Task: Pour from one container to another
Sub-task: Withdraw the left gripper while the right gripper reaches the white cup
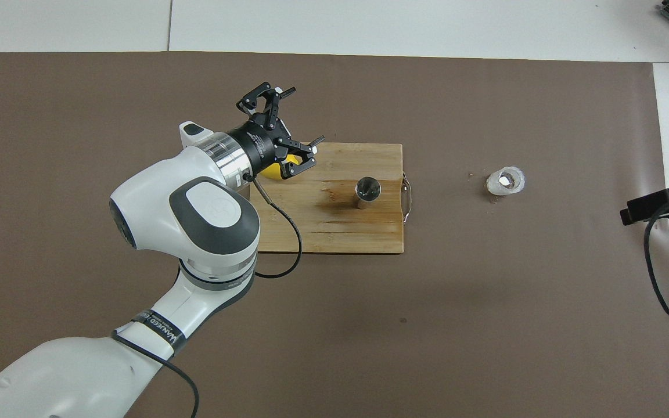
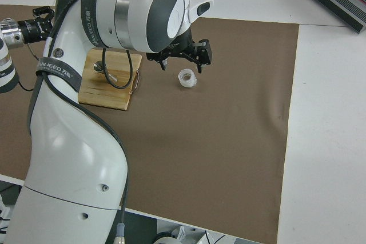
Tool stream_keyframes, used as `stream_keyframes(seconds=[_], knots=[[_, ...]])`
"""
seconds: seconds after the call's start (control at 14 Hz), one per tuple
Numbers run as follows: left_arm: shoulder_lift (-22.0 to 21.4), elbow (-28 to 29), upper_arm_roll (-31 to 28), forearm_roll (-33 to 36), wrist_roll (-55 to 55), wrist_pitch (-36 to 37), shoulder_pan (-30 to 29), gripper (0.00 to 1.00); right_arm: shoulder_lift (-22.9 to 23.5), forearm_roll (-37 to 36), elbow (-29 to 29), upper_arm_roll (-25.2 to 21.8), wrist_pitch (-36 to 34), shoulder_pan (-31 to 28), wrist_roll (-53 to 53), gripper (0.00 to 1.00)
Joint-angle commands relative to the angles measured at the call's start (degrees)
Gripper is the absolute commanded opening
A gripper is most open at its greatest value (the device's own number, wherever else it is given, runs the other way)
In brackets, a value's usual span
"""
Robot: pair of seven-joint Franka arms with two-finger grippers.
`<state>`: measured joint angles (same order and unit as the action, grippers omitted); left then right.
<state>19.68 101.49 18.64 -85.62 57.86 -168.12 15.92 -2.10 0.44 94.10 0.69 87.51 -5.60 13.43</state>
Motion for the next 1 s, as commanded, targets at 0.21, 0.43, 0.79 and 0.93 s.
stream_keyframes(seconds=[0.21,0.43,0.79,0.93], knots=[[-3.3,3.9,0.0,13.9,-0.1,10.6,-4.5,1.0,-6.5,0.0,14.8,0.1,17.0,-0.8,26.1,1.0],[-4.7,4.6,-2.4,29.7,0.0,21.7,-6.8,1.0,-5.5,0.2,18.1,0.0,23.0,-1.8,39.7,1.0],[-6.1,3.1,-3.7,49.3,-0.1,34.2,-11.0,1.0,3.3,11.6,18.4,0.0,31.7,-5.1,62.5,1.0],[-6.4,1.0,-3.6,57.6,-0.3,39.0,-12.7,1.0,8.0,21.4,18.4,0.0,36.0,-7.0,74.5,1.0]])
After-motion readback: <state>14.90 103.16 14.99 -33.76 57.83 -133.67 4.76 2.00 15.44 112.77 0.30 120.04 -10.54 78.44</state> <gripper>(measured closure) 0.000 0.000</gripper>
